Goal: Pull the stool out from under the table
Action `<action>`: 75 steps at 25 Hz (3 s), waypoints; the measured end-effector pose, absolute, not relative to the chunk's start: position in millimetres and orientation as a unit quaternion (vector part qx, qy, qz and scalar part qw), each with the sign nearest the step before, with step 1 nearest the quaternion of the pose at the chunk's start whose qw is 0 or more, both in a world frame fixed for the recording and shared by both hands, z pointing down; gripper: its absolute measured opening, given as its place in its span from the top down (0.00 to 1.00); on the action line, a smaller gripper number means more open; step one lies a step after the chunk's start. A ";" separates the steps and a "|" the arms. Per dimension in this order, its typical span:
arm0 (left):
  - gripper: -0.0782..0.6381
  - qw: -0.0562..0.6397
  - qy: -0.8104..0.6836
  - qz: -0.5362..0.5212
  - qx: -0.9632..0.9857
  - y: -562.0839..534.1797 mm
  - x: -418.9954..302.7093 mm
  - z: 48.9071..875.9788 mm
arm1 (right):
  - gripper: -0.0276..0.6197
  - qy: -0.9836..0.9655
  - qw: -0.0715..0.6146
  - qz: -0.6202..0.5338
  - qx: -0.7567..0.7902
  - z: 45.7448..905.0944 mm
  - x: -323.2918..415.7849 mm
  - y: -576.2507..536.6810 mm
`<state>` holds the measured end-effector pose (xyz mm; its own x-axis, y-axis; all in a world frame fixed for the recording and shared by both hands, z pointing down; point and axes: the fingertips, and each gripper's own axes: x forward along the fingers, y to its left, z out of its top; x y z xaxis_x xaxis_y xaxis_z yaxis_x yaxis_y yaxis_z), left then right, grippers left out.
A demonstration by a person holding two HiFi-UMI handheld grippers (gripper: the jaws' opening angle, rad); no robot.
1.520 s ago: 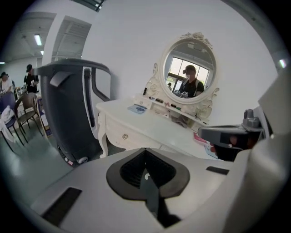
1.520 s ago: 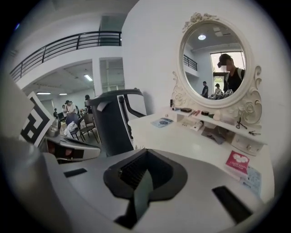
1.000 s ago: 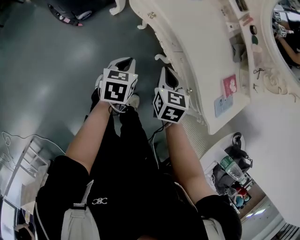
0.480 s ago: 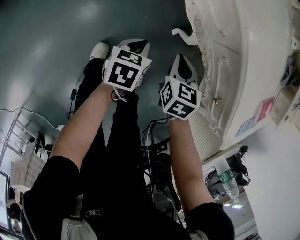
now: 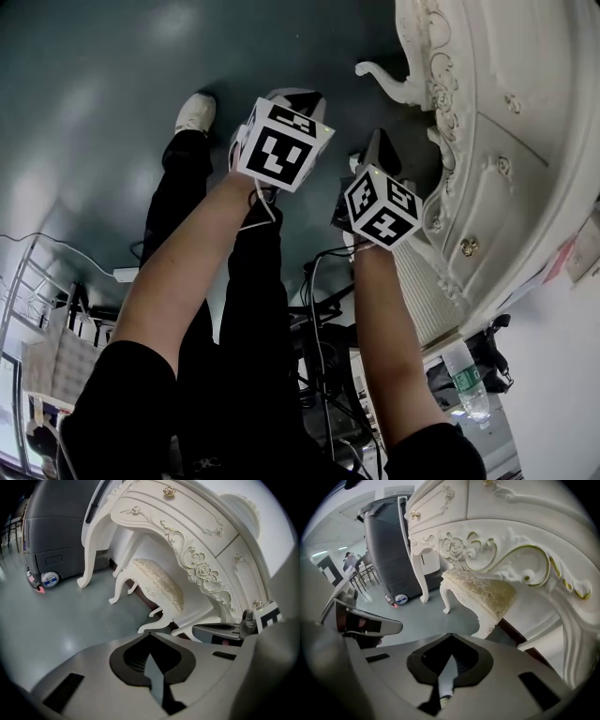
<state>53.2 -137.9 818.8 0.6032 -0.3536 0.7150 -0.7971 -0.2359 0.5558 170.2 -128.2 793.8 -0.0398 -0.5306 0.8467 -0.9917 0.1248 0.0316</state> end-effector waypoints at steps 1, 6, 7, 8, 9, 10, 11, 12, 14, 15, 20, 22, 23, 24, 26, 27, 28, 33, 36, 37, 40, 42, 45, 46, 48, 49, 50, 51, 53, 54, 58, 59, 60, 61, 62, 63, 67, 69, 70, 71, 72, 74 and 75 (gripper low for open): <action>0.89 0.492 -0.377 0.223 0.752 -138.5 56.6 821.8 | 0.95 -0.647 0.370 0.312 0.589 795.3 173.3 -128.1; 0.89 0.586 -0.349 0.077 0.727 -163.1 76.8 821.7 | 0.95 -0.641 0.363 0.327 0.592 797.7 177.9 -123.6; 0.89 0.611 -0.342 0.025 0.714 -173.3 79.1 819.0 | 0.95 -0.640 0.362 0.332 0.591 798.7 176.6 -122.4; 0.89 0.630 -0.336 -0.020 0.700 -183.4 80.0 816.9 | 0.95 -0.640 0.361 0.337 0.589 799.6 174.5 -121.4; 0.89 0.641 -0.333 -0.052 0.690 -193.0 79.9 815.9 | 0.95 -0.641 0.360 0.339 0.587 800.3 171.9 -121.1; 0.89 0.644 -0.332 -0.072 0.685 -202.2 79.5 815.7 | 0.95 -0.642 0.360 0.340 0.585 800.8 169.5 -121.6; 0.84 0.642 -0.332 -0.082 0.686 -211.0 79.9 816.2 | 0.95 -0.643 0.361 0.341 0.583 801.6 167.7 -122.6; 0.81 0.637 -0.333 -0.085 0.690 -219.2 81.7 817.3 | 0.95 -0.643 0.363 0.343 0.580 802.6 166.6 -123.4; 0.76 0.627 -0.330 -0.082 0.701 -232.6 89.7 820.8 | 0.95 -0.640 0.367 0.351 0.576 805.3 165.6 -122.3; 0.74 0.623 -0.327 -0.078 0.706 -238.0 95.1 823.4 | 0.95 -0.640 0.370 0.355 0.573 807.0 164.6 -120.9; 0.71 0.607 -0.317 -0.062 0.726 -260.2 122.5 839.4 | 0.95 -0.640 0.382 0.365 0.559 815.3 164.8 -111.4; 0.70 0.610 -0.319 -0.076 0.721 -267.9 129.2 846.2 | 0.95 -0.641 0.384 0.362 0.557 816.7 168.9 -108.9; 0.70 0.616 -0.321 -0.086 0.715 -272.1 131.6 850.3 | 0.95 -0.642 0.384 0.361 0.557 818.5 171.3 -108.3; 0.70 0.622 -0.321 -0.097 0.707 -277.0 133.9 854.0 | 0.95 -0.641 0.384 0.362 0.558 821.4 173.9 -108.0; 0.69 0.630 -0.319 -0.118 0.698 -286.7 139.7 858.8 | 0.95 -0.636 0.384 0.366 0.561 829.1 179.3 -105.0; 0.68 0.630 -0.316 -0.127 0.697 -291.0 143.2 859.9 | 0.95 -0.633 0.384 0.369 0.562 833.1 180.9 -102.7; 0.67 0.628 -0.312 -0.134 0.700 -295.2 146.8 860.2 | 0.95 -0.630 0.383 0.372 0.563 836.7 181.6 -100.8; 0.62 0.613 -0.298 -0.141 0.718 -315.0 161.5 862.4 | 0.95 -0.622 0.379 0.379 0.571 850.5 183.1 -102.5; 0.57 0.620 -0.295 -0.140 0.714 -325.3 166.9 870.1 | 0.95 -0.621 0.384 0.372 0.574 858.9 184.4 -108.8; 0.56 0.622 -0.292 -0.139 0.713 -328.1 168.8 871.8 | 0.95 -0.621 0.384 0.369 0.575 860.8 184.9 -111.8; 0.55 0.622 -0.276 -0.146 0.718 -333.6 173.9 873.1 | 0.95 -0.621 0.381 0.363 0.580 865.6 186.9 -120.1; 0.49 0.624 -0.266 -0.153 0.718 -335.5 175.2 879.3 | 0.95 -0.621 0.379 0.362 0.583 868.6 188.0 -124.6; 0.32 0.635 -0.250 -0.173 0.710 -334.8 176.5 893.4 | 0.95 -0.625 0.377 0.356 0.583 872.4 189.9 -127.4; 0.30 0.639 -0.239 -0.184 0.707 -334.0 177.8 895.7 | 0.95 -0.626 0.378 0.355 0.583 874.3 191.1 -127.3; 0.30 0.645 -0.213 -0.214 0.702 -333.0 180.3 894.8 | 0.95 -0.625 0.379 0.356 0.583 879.3 194.8 -126.1; 0.30 0.647 -0.197 -0.232 0.700 -333.3 181.0 891.3 | 0.95 -0.623 0.380 0.357 0.583 882.2 197.1 -125.3; 0.30 0.648 -0.179 -0.253 0.696 -334.1 181.3 886.0 | 0.95 -0.621 0.381 0.358 0.584 884.9 199.8 -124.4; 0.30 0.649 -0.162 -0.273 0.692 -335.2 181.3 880.7 | 0.95 -0.619 0.382 0.360 0.585 887.3 202.8 -122.9; 0.26 0.648 -0.148 -0.291 0.688 -337.1 182.7 877.3 | 0.95 -0.614 0.384 0.363 0.586 891.2 209.2 -118.5; 0.26 0.647 -0.148 -0.290 0.689 -337.7 184.4 878.9 | 0.95 -0.611 0.386 0.365 0.587 892.9 212.0 -116.1; 0.24 0.641 -0.156 -0.284 0.696 -345.8 190.3 883.9 | 0.95 -0.603 0.388 0.371 0.589 899.4 219.4 -112.4; 0.24 0.638 -0.154 -0.286 0.698 -348.2 191.6 882.9 | 0.95 -0.603 0.388 0.372 0.590 900.4 220.4 -112.9; 0.23 0.635 -0.152 -0.288 0.701 -349.9 192.4 882.3 | 0.95 -0.602 0.387 0.373 0.590 901.0 221.0 -113.7; 0.23 0.632 -0.149 -0.290 0.704 -350.7 192.6 882.2 | 0.95 -0.602 0.386 0.374 0.590 901.2 221.3 -114.8; 0.23 0.630 -0.147 -0.292 0.705 -350.7 192.3 882.6 | 0.95 -0.602 0.385 0.374 0.591 901.0 221.5 -115.9; 0.23 0.629 -0.145 -0.292 0.705 -350.3 192.0 883.4 | 0.95 -0.601 0.384 0.375 0.592 900.5 221.5 -117.0; 0.24 0.635 -0.146 -0.283 0.704 -349.1 190.7 885.8 | 0.95 -0.602 0.380 0.377 0.592 897.7 218.5 -120.4; 0.25 0.635 -0.152 -0.285 0.702 -347.9 188.4 885.9 | 0.95 -0.603 0.378 0.379 0.592 896.2 215.5 -120.8; 0.26 0.636 -0.155 -0.287 0.700 -344.7 186.2 886.2 | 0.95 -0.603 0.377 0.381 0.590 895.3 213.5 -119.7; 0.27 0.636 -0.158 -0.290 0.698 -339.6 183.3 886.6 | 0.95 -0.604 0.376 0.384 0.589 894.4 211.4 -117.9; 0.27 0.636 -0.158 -0.290 0.697 -333.4 179.9 886.9 | 0.95 -0.604 0.376 0.386 0.587 893.8 209.2 -116.1; 0.27 0.637 -0.158 -0.286 0.698 -321.2 170.8 887.2 | 0.95 -0.604 0.376 0.393 0.583 892.8 204.2 -113.0; 0.27 0.639 -0.158 -0.282 0.698 -315.0 165.4 887.4 | 0.95 -0.604 0.375 0.397 0.580 892.1 201.3 -111.1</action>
<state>165.4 -315.0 887.4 0.7906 -0.5813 -0.1923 0.1406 -0.1333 0.9810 201.3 -111.1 892.1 -0.0453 -0.4040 0.9136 -0.9989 0.0110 -0.0447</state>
